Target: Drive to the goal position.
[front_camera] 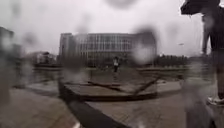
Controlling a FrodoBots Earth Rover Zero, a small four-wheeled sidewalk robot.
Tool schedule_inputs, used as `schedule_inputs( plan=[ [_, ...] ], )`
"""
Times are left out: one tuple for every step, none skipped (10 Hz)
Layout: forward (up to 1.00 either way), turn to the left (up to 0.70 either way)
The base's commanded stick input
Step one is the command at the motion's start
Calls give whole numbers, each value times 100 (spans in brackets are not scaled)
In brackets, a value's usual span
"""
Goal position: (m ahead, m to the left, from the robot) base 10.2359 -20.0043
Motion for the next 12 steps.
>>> schedule_inputs(
  plan=[
    [70,1],
    [70,1],
    [70,1],
    [70,1],
    [70,1],
    [70,1],
    [70,1],
    [70,1],
    [70,1],
    [70,1],
    [70,1],
    [70,1]
  ],
)
